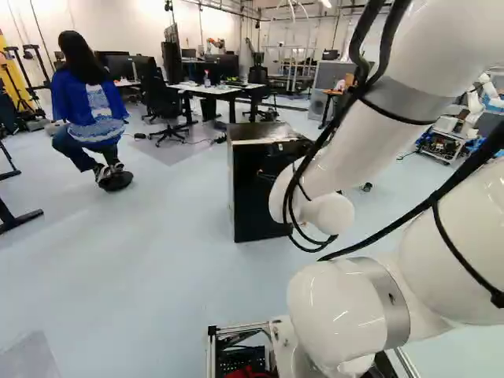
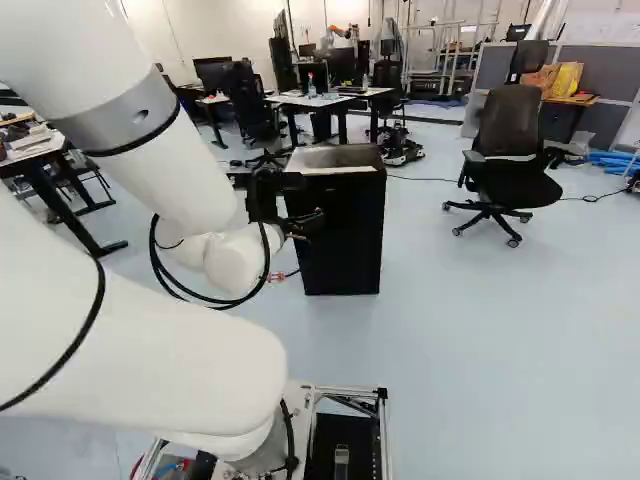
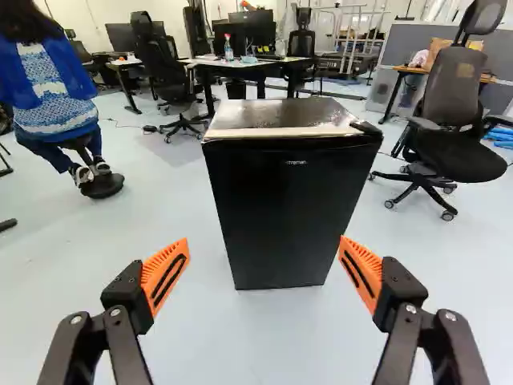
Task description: Grab a drink from the fridge
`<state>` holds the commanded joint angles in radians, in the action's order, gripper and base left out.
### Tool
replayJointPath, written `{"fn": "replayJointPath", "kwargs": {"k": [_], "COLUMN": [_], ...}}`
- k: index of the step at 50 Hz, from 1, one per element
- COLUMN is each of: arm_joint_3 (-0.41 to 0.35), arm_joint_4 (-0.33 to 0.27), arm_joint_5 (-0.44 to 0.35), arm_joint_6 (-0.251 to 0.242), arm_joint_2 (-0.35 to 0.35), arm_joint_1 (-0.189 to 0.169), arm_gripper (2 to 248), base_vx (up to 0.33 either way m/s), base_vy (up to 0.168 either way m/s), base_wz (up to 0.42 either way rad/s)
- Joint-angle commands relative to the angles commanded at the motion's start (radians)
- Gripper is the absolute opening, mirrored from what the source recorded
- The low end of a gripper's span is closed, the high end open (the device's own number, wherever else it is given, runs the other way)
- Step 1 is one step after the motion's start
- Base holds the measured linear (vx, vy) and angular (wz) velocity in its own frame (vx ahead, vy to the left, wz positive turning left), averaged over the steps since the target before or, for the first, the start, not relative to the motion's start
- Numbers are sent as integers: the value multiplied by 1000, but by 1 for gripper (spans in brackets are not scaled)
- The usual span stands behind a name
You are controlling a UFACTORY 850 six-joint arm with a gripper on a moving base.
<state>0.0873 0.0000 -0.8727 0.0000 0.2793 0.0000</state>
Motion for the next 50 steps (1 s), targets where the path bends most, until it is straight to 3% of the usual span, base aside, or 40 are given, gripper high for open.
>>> {"fn": "replayJointPath", "kwargs": {"k": [50], "arm_joint_3": [0], "arm_joint_4": [0], "arm_joint_5": [0], "arm_joint_6": [0], "arm_joint_2": [0], "arm_joint_1": [0], "arm_gripper": [247], "base_vx": [59], "base_vy": [62], "base_wz": [21]}}
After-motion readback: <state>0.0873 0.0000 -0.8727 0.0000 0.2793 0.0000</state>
